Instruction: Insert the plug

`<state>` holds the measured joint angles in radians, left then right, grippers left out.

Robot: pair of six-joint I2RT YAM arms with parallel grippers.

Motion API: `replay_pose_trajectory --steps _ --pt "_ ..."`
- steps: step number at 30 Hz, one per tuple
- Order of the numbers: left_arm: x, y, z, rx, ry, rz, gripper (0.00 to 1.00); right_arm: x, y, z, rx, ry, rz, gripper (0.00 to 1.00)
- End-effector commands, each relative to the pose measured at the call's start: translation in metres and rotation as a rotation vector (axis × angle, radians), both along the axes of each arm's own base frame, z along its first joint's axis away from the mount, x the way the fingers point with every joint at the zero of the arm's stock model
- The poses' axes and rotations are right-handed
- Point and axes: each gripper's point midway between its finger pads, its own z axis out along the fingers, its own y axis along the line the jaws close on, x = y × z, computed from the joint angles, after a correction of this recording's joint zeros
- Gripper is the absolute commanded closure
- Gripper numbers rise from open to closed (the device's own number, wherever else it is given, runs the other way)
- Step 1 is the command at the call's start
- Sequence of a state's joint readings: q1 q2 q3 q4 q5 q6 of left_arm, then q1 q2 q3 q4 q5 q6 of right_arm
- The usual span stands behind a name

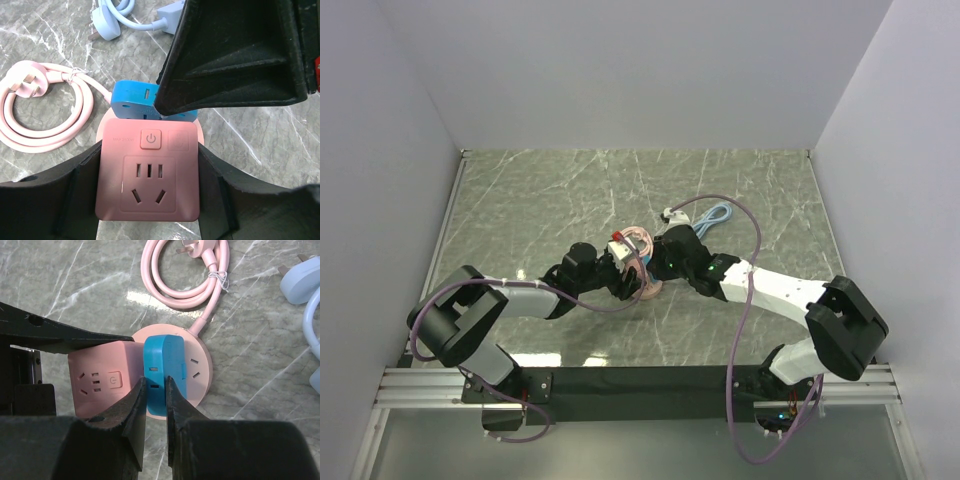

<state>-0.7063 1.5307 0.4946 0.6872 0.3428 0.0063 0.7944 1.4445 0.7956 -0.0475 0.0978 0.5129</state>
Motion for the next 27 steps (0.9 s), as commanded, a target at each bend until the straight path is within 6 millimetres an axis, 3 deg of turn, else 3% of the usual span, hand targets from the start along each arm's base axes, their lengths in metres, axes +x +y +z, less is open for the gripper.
replay_pose_trajectory --steps 1,12,19,20,22,23,27 --pt "-0.005 0.007 -0.006 0.008 0.046 0.028 0.99 -0.067 -0.057 -0.085 -0.272 0.306 -0.008 1.00" --pt "-0.009 0.007 -0.002 -0.008 0.041 0.018 0.99 -0.074 -0.067 -0.095 -0.296 0.359 -0.046 1.00" --pt "-0.009 0.006 -0.003 -0.007 0.044 0.012 0.98 -0.076 -0.065 -0.091 -0.272 0.344 -0.042 1.00" --pt "-0.010 0.006 -0.005 -0.003 0.049 0.013 0.94 -0.075 -0.064 -0.088 -0.263 0.334 -0.037 0.98" --pt "-0.009 0.006 -0.006 -0.005 0.053 0.016 0.78 -0.073 -0.063 -0.084 -0.252 0.317 -0.030 0.84" --pt "-0.009 0.006 -0.007 -0.006 0.054 0.016 0.72 -0.071 -0.061 -0.079 -0.245 0.300 -0.024 0.66" --pt "-0.012 0.007 0.000 -0.025 0.041 0.013 0.43 -0.056 -0.054 -0.054 -0.214 0.225 -0.026 0.59"
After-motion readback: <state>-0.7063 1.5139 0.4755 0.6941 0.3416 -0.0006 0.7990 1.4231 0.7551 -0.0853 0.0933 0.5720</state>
